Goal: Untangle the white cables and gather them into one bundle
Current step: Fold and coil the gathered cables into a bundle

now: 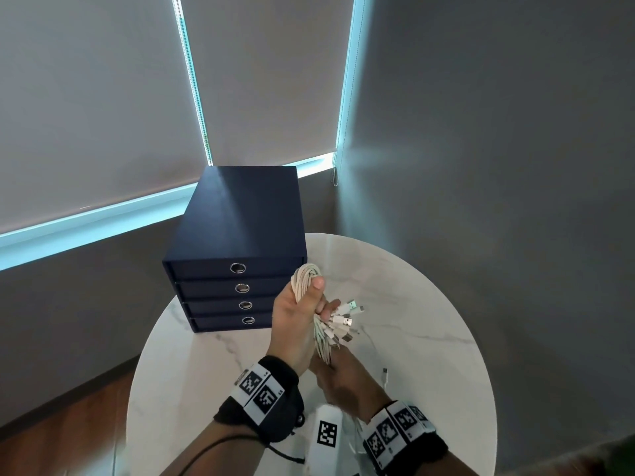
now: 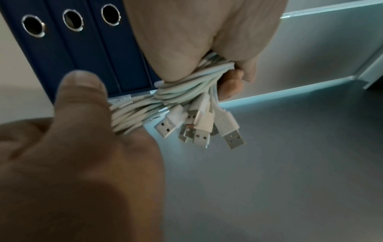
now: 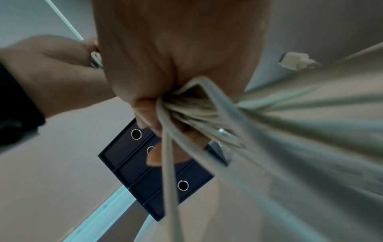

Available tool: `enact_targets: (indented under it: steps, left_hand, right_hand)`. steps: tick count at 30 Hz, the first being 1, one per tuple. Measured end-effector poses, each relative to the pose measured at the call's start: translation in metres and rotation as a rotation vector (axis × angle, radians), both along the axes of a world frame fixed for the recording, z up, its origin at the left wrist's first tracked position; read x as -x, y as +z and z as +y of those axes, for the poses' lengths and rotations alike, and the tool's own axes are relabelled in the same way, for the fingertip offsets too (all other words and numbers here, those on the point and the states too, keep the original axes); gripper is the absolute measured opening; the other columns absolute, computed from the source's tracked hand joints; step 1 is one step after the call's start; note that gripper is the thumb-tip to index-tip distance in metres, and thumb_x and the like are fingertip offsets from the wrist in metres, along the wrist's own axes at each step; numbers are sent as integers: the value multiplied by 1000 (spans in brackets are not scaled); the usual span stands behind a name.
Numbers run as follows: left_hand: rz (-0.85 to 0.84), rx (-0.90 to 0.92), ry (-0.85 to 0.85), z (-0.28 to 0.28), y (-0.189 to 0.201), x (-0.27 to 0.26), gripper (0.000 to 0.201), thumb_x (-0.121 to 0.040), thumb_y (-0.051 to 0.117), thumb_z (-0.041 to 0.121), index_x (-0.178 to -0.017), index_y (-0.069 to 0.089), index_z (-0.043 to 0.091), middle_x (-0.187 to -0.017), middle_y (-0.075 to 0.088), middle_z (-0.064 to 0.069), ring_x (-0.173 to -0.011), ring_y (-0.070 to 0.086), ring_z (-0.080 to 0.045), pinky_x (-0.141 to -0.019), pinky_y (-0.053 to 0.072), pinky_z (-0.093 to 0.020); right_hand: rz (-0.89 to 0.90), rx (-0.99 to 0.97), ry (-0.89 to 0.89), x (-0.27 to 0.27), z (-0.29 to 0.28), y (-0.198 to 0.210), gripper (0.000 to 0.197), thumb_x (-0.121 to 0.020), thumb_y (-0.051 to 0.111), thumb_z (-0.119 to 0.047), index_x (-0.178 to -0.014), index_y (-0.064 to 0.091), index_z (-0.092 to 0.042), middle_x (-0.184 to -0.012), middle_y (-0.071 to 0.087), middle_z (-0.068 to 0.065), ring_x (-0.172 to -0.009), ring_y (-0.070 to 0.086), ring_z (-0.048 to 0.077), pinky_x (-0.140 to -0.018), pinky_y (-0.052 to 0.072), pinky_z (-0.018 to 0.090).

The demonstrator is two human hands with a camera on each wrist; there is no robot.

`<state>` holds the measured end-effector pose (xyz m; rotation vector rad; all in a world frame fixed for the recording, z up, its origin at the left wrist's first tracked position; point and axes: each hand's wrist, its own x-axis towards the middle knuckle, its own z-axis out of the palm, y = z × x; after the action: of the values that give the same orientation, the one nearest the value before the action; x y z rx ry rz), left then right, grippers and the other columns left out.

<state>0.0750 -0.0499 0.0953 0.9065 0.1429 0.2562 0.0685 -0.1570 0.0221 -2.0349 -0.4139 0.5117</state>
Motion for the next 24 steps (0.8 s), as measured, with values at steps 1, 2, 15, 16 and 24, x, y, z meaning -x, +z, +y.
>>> enact_targets:
  steps: [1,2,15,16,24]
  left_hand:
    - [-2,-46,25,1,-1,0,28,-88,67,26,-94,53,3,-59,32,-4,-50,32,-14,-94,53,-51]
    - [-3,-99,52,1,-3,1,31,-89,67,28,-93,53,-1,-59,33,-5,-50,31,-15,-93,56,-49]
    - [78,-375,122,6,-29,3,28,-95,65,12,-115,48,3,-88,54,-8,-61,58,-4,-54,51,-19]
    - [82,-388,114,5,-31,4,28,-96,62,8,-118,46,2,-89,55,-8,-62,60,-3,-53,51,-18]
    - [98,-336,178,4,-31,-2,28,-98,57,8,-121,41,6,-92,55,-8,-69,59,-11,-63,55,-25]
  right_hand:
    - [46,-4,-18,0,2,-3,28,-92,51,-47,-74,46,-27,-46,44,-12,-43,37,5,-48,34,27]
    - [90,-25,-31,1,3,-3,27,-91,53,-45,-76,47,-24,-46,42,-11,-42,37,8,-46,33,26]
    - [203,-7,104,18,-2,11,13,-96,48,-26,-88,49,-16,-63,48,-1,-47,46,9,-45,44,24]
    - [221,3,95,17,-3,12,12,-97,47,-24,-88,50,-16,-64,47,1,-46,47,7,-45,45,23]
    - [138,55,96,17,-3,8,16,-96,49,-29,-85,48,-18,-64,51,-2,-51,47,11,-53,41,30]
